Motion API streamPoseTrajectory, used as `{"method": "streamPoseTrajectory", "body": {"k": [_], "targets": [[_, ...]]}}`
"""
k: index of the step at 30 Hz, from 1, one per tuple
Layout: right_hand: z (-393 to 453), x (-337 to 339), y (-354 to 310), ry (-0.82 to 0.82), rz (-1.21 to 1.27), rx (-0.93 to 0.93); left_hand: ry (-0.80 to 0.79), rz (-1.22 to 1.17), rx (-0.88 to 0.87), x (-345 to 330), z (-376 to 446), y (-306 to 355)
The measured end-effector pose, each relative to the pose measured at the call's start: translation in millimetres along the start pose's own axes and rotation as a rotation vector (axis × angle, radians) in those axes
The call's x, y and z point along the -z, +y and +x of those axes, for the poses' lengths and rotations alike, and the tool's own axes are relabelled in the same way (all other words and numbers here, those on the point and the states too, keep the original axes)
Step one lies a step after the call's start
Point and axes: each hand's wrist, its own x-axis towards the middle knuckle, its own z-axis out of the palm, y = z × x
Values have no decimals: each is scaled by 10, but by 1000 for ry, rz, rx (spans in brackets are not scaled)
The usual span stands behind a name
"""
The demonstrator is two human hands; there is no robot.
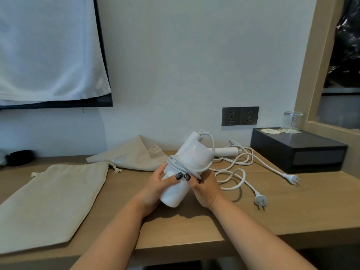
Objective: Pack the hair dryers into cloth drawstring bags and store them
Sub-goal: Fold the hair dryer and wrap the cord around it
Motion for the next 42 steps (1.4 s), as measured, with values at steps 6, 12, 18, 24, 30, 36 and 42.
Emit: {"method": "streamPoseTrajectory", "body": {"k": [6, 12, 18, 24, 30, 36, 42], "targets": [[17, -14, -57, 12, -496, -191, 353, 57, -175, 65, 92, -60], [57, -70, 2, 20, -539, -181, 560, 210, -315, 125, 176, -100], [118, -122, 71, 32, -764, -79, 680, 367, -328, 125, 235, -83], [80, -179, 90, 85, -868, 112, 779, 468, -342, 158, 185, -62], [93, -102, 103, 201, -901, 295, 747, 718, -396, 81, 158, -72], [56, -22, 121, 173, -1040, 518, 717, 816, -479, 30, 81, -80], [14, 373, 22, -8, -1328, 550, 666, 881, -533, -12, 86, -77]]}}
